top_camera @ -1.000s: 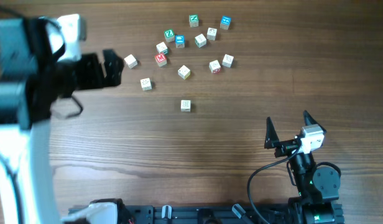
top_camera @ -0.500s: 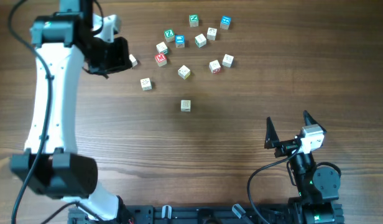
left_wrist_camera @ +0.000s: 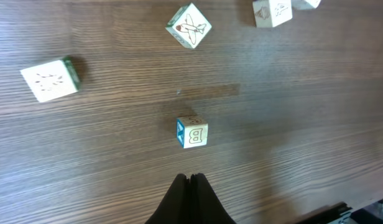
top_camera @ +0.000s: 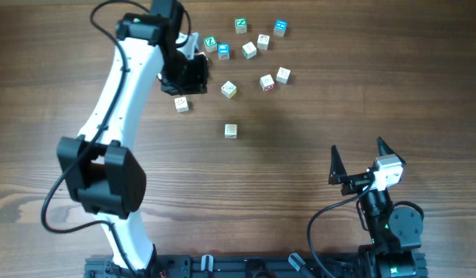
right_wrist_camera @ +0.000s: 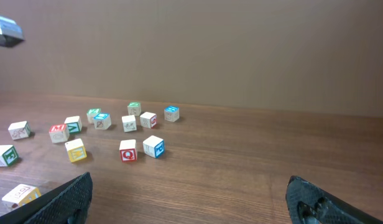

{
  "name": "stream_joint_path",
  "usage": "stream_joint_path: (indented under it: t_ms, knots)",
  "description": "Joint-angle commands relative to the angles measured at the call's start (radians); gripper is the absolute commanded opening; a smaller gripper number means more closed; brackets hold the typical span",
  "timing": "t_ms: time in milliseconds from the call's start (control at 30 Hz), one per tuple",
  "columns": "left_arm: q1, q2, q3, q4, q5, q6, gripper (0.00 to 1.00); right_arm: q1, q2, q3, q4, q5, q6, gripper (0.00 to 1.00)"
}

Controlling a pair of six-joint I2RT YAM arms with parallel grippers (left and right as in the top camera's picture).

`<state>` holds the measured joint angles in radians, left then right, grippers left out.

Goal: Form a tower
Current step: 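Reach the left gripper forward over a white letter block near center, then close the left gripper on the white B block and lift it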

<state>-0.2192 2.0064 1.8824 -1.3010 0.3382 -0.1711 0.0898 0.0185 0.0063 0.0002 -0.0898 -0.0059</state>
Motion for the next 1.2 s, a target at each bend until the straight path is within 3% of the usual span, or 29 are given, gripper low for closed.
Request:
stream_joint_path:
  t_ms: [0, 167, 700, 867, 933, 1167]
  knots:
    - [-0.049, 0.048, -0.005, 0.014, -0.061, -0.078, 0.04, -0.003, -0.005, -0.001, 0.005, -0.016, -0.014, 1.00]
    - [-0.109, 0.084, -0.007, 0.043, -0.175, -0.157, 0.04, -0.003, -0.005, -0.001, 0.005, -0.016, -0.014, 1.00]
    - [-0.176, 0.217, -0.007, 0.120, -0.220, -0.231, 0.04, -0.003, -0.005, -0.001, 0.006, -0.016, -0.014, 1.00]
    - [-0.200, 0.243, -0.023, 0.116, -0.221, -0.230, 0.27, -0.003, -0.005, -0.001, 0.006, -0.016, -0.014, 1.00]
    - [-0.208, 0.253, -0.033, 0.116, -0.221, -0.230, 0.51, -0.003, -0.005, -0.001, 0.005, -0.016, -0.014, 1.00]
    - [-0.243, 0.262, -0.090, 0.120, -0.221, -0.229, 0.62, -0.003, -0.005, -0.001, 0.006, -0.016, -0.013, 1.00]
